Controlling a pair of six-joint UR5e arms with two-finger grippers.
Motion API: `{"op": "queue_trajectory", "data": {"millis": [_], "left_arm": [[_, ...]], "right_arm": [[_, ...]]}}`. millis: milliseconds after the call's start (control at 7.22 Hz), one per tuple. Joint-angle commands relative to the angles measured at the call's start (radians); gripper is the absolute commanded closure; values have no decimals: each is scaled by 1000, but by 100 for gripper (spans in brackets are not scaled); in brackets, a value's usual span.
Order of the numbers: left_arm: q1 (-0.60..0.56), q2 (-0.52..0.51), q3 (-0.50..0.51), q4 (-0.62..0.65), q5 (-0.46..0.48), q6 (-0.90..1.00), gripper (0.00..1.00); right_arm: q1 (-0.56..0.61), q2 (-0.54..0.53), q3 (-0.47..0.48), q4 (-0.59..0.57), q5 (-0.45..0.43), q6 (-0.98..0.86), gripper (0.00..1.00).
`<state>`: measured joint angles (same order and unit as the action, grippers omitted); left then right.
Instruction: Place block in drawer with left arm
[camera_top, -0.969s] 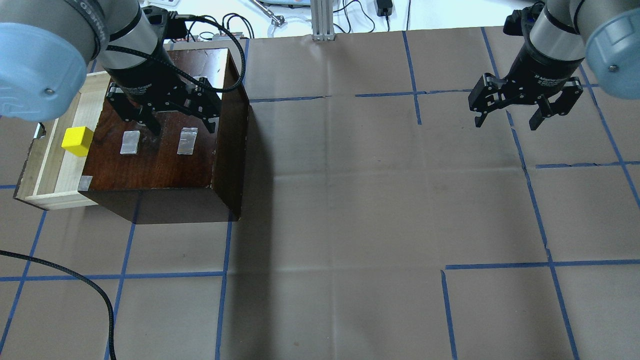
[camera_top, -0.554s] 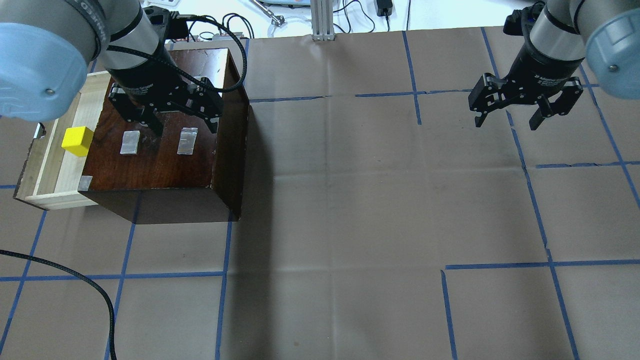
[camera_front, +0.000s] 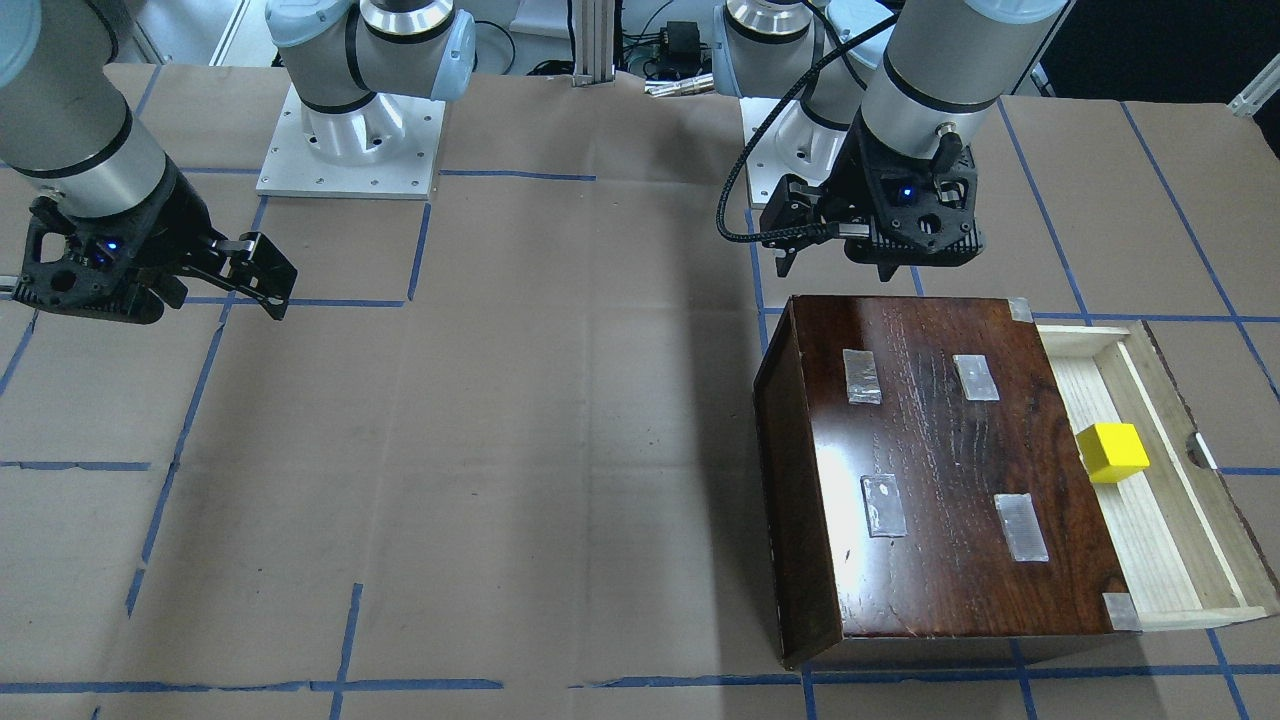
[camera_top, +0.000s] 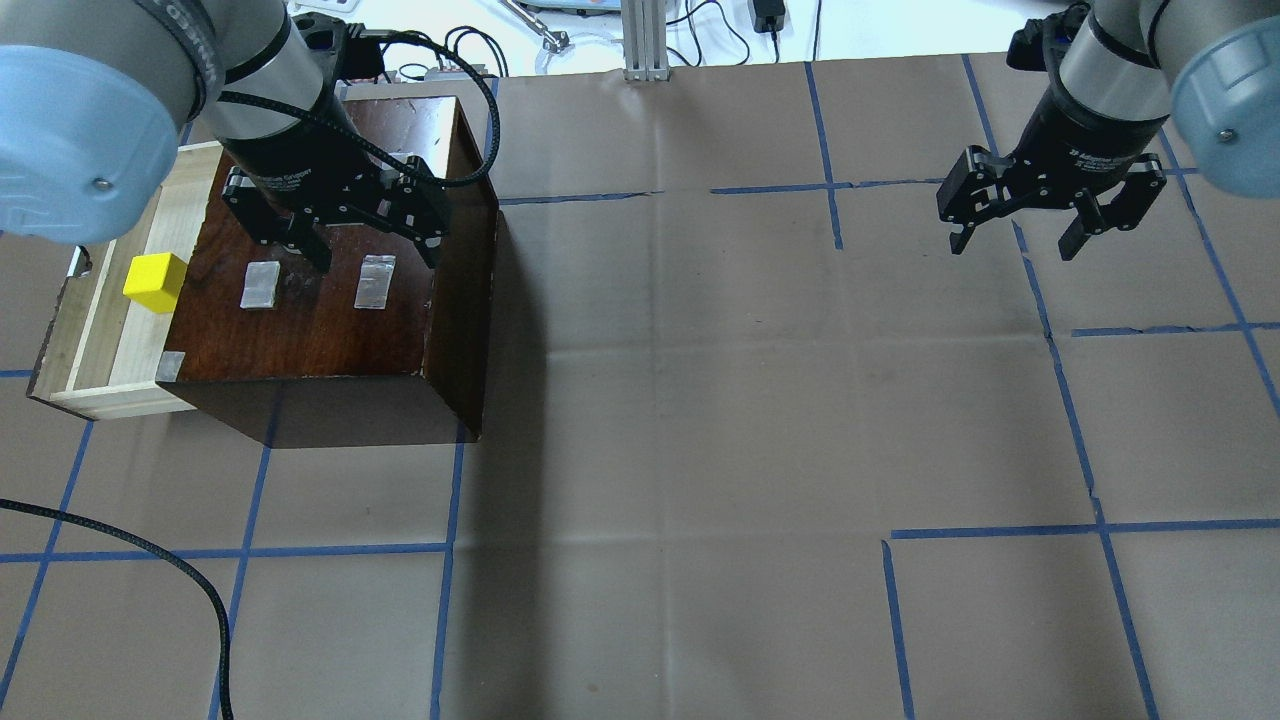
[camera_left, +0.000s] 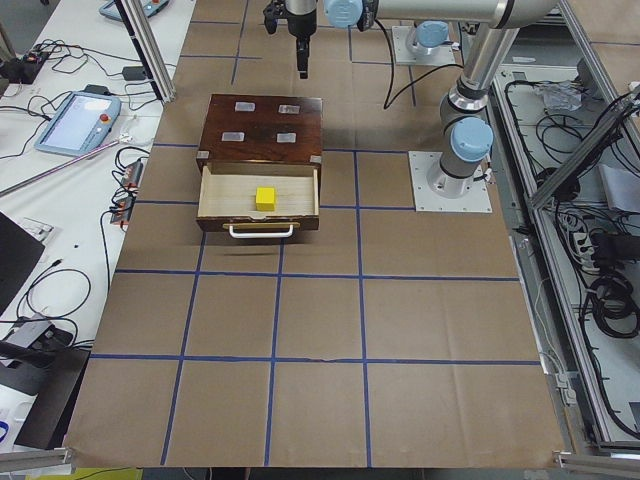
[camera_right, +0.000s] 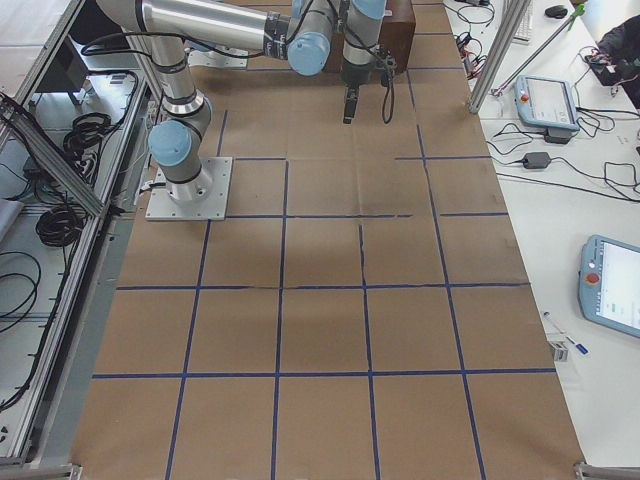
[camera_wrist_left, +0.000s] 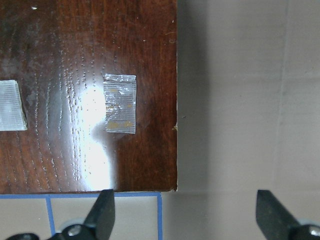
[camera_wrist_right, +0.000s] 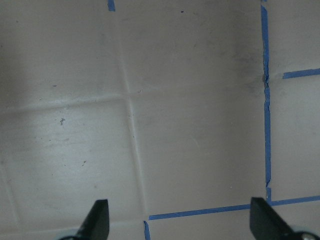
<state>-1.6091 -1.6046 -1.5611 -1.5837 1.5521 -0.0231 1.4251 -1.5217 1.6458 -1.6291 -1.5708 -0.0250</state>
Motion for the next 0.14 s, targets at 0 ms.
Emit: {"op": "queue_trajectory", "data": {"millis": [0], "left_arm": [[1, 8, -10, 1, 2, 2, 1]], "right_arm": [[0, 2, 0, 0, 0, 0, 0]]}}
